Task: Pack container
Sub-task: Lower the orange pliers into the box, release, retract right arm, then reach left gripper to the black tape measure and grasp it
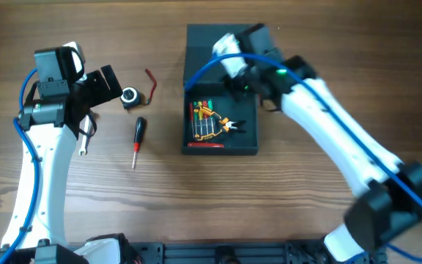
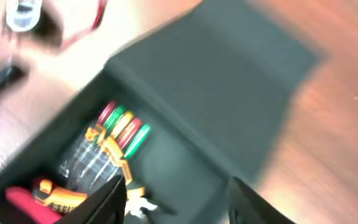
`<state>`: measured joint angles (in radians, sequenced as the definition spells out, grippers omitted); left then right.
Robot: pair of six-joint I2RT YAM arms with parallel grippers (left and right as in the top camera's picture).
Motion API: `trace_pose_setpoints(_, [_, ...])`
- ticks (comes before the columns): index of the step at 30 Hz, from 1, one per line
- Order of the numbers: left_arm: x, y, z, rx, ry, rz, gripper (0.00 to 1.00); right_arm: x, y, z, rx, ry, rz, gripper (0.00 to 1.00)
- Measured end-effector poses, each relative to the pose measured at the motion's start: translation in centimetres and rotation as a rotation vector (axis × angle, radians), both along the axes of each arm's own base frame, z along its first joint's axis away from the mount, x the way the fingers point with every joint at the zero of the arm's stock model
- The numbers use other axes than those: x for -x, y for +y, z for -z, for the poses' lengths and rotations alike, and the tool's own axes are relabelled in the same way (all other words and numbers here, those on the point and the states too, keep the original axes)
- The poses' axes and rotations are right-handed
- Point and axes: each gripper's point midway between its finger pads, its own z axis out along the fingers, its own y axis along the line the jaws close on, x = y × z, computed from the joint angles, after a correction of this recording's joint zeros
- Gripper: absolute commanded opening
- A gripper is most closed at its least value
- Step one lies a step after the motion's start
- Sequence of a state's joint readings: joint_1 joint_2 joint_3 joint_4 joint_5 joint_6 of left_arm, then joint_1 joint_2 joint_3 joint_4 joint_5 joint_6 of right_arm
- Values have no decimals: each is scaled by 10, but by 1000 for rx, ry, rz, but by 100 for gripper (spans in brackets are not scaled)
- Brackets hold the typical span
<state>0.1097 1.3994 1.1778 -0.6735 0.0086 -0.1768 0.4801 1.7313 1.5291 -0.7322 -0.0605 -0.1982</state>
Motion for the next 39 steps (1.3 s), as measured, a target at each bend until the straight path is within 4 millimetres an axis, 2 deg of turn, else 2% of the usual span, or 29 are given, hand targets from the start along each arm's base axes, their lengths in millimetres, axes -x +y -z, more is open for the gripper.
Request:
trace_pose_setpoints(1, [0, 0, 0, 0, 0, 0, 100, -5, -13, -15, -30, -24, 71, 40])
trace_pose_setpoints(2, [0, 0, 0, 1, 0, 1, 100, -14, -37, -41, -64, -76, 145, 40])
trace_pose_setpoints(3, [0, -1, 0, 4, 0, 3, 100, -20, -58, -52, -93, -91, 224, 40])
trace_pose_setpoints(5, [0, -2, 0, 11, -1, 9, 100, -29, -105, -57, -123, -75, 378, 39])
trace_pose_setpoints(7, [2, -7, 2, 34, 10, 21, 100, -33, -150, -49, -134, -28, 515, 40])
trace_pose_setpoints(10, [6, -15, 5, 78, 29, 37, 100, -29, -195, -36, -167, 48, 667, 57])
trace_pose_setpoints(12, [6, -19, 4, 102, 28, 43, 100, -22, -225, -18, -197, 137, 780, 86])
trace_pose_setpoints(13, [6, -20, 4, 109, 27, 46, 100, -21, -232, -11, -206, 166, 803, 97])
trace_pose_setpoints(15, [6, -21, 4, 118, 26, 49, 99, -18, -241, 6, -221, 235, 841, 99])
trace_pose_setpoints(18, [6, -22, 7, 125, 38, 48, 100, -20, -241, 25, -226, 291, 848, 100])
trace_pose_setpoints(21, [10, -23, 30, 146, 162, 43, 99, -21, -239, 39, -224, 333, 848, 100])
trace_pose_setpoints(24, [6, -23, 56, 157, 325, 47, 98, -22, -238, 40, -230, 336, 844, 100])
trace_pose_setpoints(25, [-1, -21, 62, 152, 366, 50, 98, -23, -237, 40, -232, 334, 843, 100])
trace_pose_setpoints(27, [-24, -17, 71, 137, 406, 68, 90, -23, -237, 40, -234, 333, 842, 100])
trace_pose_setpoints(29, [-39, -14, 84, 103, 440, 132, 89, -24, -237, 40, -236, 333, 841, 100])
trace_pose_setpoints(33, [-42, -17, 111, 11, 503, 316, 87, -24, -237, 40, -236, 333, 841, 100])
trace_pose_setpoints(35, [-47, -22, 122, -40, 508, 392, 92, -24, -237, 40, -236, 333, 841, 100])
trace_pose_setpoints(39, [-70, -37, 127, -165, 446, 486, 96, -24, -237, 40, -236, 332, 841, 100])
